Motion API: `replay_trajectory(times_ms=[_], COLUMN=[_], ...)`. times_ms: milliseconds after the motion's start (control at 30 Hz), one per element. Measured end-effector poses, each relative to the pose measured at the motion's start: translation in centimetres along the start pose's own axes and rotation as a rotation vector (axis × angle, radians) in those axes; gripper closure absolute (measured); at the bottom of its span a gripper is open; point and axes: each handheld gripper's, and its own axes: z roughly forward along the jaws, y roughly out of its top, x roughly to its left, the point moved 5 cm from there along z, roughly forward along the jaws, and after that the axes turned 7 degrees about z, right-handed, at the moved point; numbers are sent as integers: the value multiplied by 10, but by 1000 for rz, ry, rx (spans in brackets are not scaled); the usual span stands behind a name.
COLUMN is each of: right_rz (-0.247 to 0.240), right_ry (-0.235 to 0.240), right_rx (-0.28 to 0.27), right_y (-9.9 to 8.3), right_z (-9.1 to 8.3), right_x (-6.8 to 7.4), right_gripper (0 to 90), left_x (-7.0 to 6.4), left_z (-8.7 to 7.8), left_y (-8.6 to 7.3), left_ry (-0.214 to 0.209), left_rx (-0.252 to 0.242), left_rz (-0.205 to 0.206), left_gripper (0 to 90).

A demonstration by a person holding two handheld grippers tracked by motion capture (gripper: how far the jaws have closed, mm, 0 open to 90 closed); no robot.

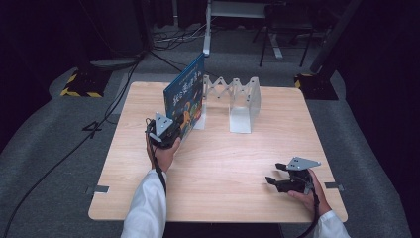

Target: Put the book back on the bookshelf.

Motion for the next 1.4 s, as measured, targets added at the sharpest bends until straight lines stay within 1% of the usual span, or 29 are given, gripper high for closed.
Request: replay_trajectory(times_ms=[133,167,267,400,433,500,600,633,700,733,833,900,967,1033,1133,1200,1233,1400], right_rz=[-2,-3,-8,-12,-14,-19,-21,-22,-23,-23,-23,-24,-27,-30,-30,-29,-29,-29], right_ry=[-2,-1,-1,-1,0,-3,-6,-6,-5,-5,-7,-9,-7,-8,-8,-7,-7,-8], right_rx=[2,4,4,8,8,11,9,10,11,11,11,12,15,18,19,19,19,22], right_y=[0,0,-1,-1,-1,-1,-1,-1,-1,-1,-1,-1,-1,-2,-2,-2,-2,-2], right_z=[0,1,1,1,1,1,2,2,2,2,2,2,2,2,3,3,3,3], right_x=[1,1,1,1,2,2,2,3,3,3,3,2,3,3,3,3,3,3], right_gripper=[291,291,291,292,297,301,304,304,303,304,304,304,305,305,305,305,305,306], left_x=[-2,-3,-3,-3,-2,-3,-2,-3,-3,-2,-1,0,1,1,2,3,4,10], left_z=[6,9,12,19,20,22,26,28,30,32,35,37,40,41,44,45,46,48], left_y=[-1,-1,0,3,3,4,4,3,4,5,5,6,6,6,7,7,8,7], left_ry=[10,18,28,32,39,46,53,62,66,69,73,77,84,85,91,99,107,111], left_rx=[5,3,6,7,14,12,16,17,21,23,23,24,22,20,21,23,24,26], left_rz=[-3,-18,-23,-29,-26,-29,-46,-49,-49,-55,-51,-59,-75,-76,-94,-93,-94,-108], left_gripper=[825,824,824,823,823,822,822,821,820,819,818,815,815,814,812,806,803,790])
